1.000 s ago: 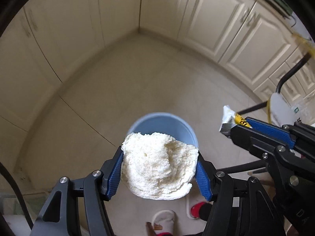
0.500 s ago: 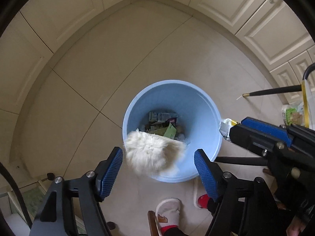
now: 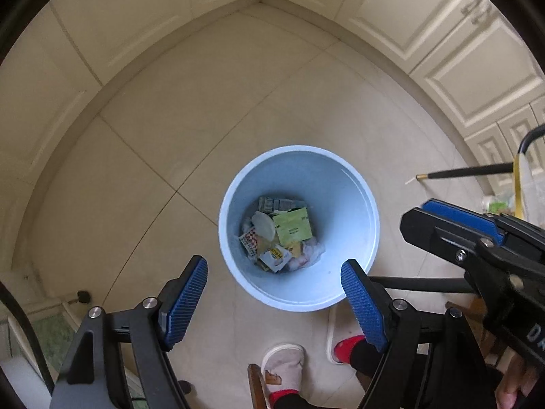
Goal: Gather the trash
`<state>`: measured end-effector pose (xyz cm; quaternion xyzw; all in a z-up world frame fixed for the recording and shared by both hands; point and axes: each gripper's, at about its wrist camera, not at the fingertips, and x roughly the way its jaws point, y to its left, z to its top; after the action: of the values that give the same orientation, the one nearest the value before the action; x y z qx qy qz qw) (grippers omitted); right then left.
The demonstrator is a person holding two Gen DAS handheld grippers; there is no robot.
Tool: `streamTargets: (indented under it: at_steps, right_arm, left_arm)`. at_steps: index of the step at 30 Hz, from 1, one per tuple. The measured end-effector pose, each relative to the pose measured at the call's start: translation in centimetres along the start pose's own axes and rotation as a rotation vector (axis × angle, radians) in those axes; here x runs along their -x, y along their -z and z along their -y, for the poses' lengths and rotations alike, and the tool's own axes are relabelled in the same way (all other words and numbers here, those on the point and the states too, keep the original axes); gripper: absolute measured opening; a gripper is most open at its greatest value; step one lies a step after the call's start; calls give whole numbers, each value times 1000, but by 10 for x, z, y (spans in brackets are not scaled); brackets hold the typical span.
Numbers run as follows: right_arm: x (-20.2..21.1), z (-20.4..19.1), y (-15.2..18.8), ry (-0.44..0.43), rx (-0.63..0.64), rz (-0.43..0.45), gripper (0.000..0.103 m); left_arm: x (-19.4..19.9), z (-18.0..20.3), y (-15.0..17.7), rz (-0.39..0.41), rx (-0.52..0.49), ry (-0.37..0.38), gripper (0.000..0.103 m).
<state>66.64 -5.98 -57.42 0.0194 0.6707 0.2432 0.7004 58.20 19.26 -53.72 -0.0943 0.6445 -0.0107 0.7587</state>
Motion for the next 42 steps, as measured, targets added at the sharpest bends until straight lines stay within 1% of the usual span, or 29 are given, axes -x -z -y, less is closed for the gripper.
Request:
streamTargets:
  at_steps: [1, 2, 4, 5, 6, 7, 9, 11, 12, 17, 19, 22, 24, 27, 29, 32, 34, 36, 38, 42]
  right_arm:
    - [5, -4, 1, 20, 5, 7, 39]
    - [10, -9, 3, 40, 12, 17, 46]
    - [17, -15, 7, 83, 24, 40, 68]
    - [24, -19, 9, 116, 30, 48, 75]
    - [31, -23, 11, 145, 34, 57, 88]
    - [40, -27, 14, 160, 39, 76, 94]
    - [56, -35, 18, 179, 50, 104, 95]
    - [71, -45, 22, 202, 59, 131, 102]
    - [80, -50, 26, 213, 66, 148, 103]
    - [129, -81, 35, 232, 98, 234, 103]
    - [149, -97, 38, 235, 109, 269, 103]
    - [180, -120, 47, 208, 130, 317, 103]
    - [203, -135, 57, 167, 145, 347, 103]
    - [237, -155, 72, 124, 161, 409, 103]
    - [258, -163, 83, 132, 175, 466, 103]
    - [298, -180, 105, 193, 207, 576, 103]
    - [330, -189, 121, 248, 209, 665, 103]
    - [358, -192, 142, 321, 196, 759, 103]
    - [386, -192, 161, 400, 171, 832, 103]
    - [426, -189, 182, 456, 118, 889, 103]
  left_arm:
    - [4, 13, -4, 6, 5, -1, 79]
    - [9, 17, -4, 13, 7, -3, 83]
    - [25, 16, 4, 34, 14, -13, 86]
    - [33, 14, 7, 43, 18, -23, 86]
    - [39, 14, 12, 58, 25, -31, 89]
    - [47, 15, 10, 67, 27, -39, 91]
    - [61, 20, 23, 99, 30, -65, 92]
    - [73, 28, 32, 125, 39, -81, 94]
    - [81, 29, 37, 146, 41, -81, 95]
    - [124, 41, 64, 257, 47, -100, 101]
    - [140, 45, 76, 307, 54, -117, 102]
    - [169, 48, 96, 382, 70, -154, 102]
    - [188, 52, 112, 436, 80, -169, 102]
    - [216, 59, 135, 512, 84, -161, 102]
    - [232, 67, 151, 559, 82, -156, 102]
    - [258, 79, 174, 626, 81, -156, 102]
    - [296, 86, 189, 670, 78, -144, 102]
    - [316, 100, 207, 718, 76, -144, 102]
    - [336, 116, 230, 777, 59, -140, 102]
    - [358, 149, 269, 861, 33, -86, 102]
